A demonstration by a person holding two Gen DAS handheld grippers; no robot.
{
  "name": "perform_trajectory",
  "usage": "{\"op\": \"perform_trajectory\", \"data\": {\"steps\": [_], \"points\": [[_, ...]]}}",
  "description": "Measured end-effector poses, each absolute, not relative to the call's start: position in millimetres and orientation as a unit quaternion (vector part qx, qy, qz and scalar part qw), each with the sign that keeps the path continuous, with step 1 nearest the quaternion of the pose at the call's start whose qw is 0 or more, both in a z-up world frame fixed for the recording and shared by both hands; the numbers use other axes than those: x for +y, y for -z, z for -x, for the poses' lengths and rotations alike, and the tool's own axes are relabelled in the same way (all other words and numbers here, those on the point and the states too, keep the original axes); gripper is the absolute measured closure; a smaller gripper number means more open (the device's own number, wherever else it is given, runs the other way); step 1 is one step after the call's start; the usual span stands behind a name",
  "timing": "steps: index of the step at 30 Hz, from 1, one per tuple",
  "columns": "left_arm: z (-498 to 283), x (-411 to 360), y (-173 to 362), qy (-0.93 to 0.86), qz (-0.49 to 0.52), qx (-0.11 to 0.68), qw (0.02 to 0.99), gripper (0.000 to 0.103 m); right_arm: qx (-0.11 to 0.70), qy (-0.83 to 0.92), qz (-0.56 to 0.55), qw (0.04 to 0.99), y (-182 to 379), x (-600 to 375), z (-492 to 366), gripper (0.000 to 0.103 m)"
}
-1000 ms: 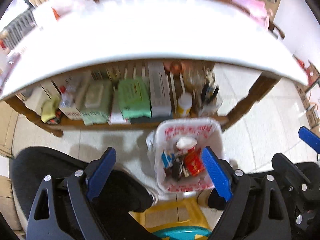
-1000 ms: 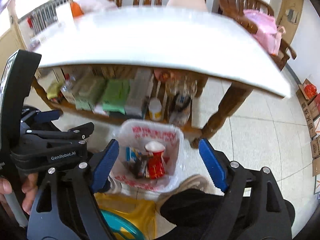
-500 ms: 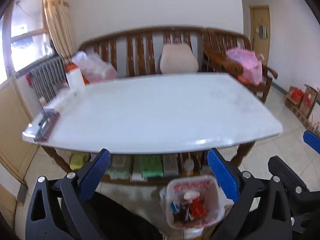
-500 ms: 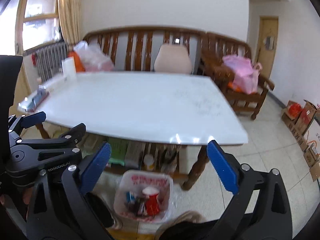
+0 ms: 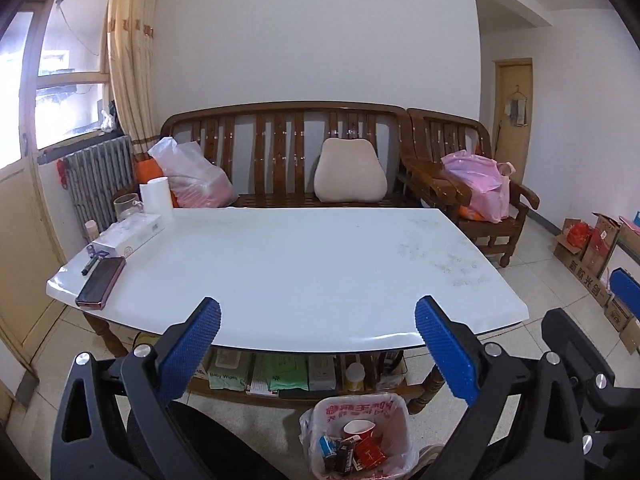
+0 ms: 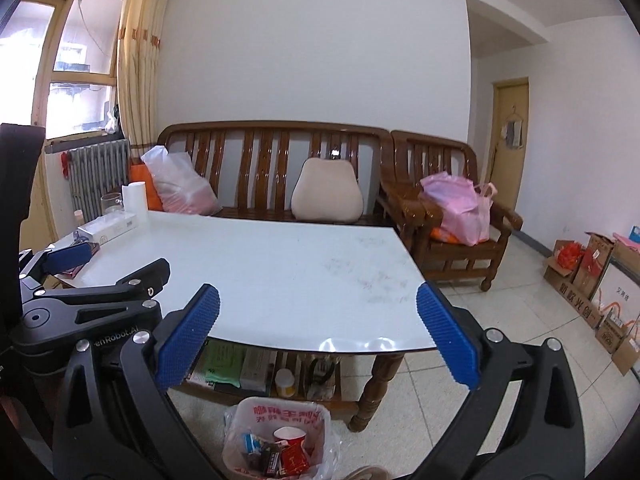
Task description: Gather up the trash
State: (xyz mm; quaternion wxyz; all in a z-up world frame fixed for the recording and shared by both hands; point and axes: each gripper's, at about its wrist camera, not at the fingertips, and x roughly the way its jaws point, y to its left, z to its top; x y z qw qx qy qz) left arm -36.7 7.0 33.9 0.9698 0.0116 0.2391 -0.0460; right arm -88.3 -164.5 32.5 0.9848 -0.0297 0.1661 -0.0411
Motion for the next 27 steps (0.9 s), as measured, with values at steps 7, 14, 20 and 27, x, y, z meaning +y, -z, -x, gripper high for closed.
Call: {"op": "perform_trajectory", "data": {"steps": [7,14,20,27], "points": [[47.5,5.4,-42.9,0.017,-0.015,0.215,0.976,0.008,0.157,0.047,0.030,0.986,-36.7,-160.3,93.5,0.007],[48.0,7.5,-45.6,0.019,-0.014,0.215,0.976,0.008,0.156,0.049,0.027,0.986,-38.4,-158.3,96.3,0.007],[47.5,6.8,-44.2,0.019,-0.014,0.219,0.975,0.008,0.158,0.051,0.029,0.986,-38.6,-156.3,94.8,0.007],[46.7,7.5,-42.1,0.019,-0.017,0.225,0.974,0.008,0.160,0.056,0.031,0.985,-38.1,-153.0,93.1,0.007]]}}
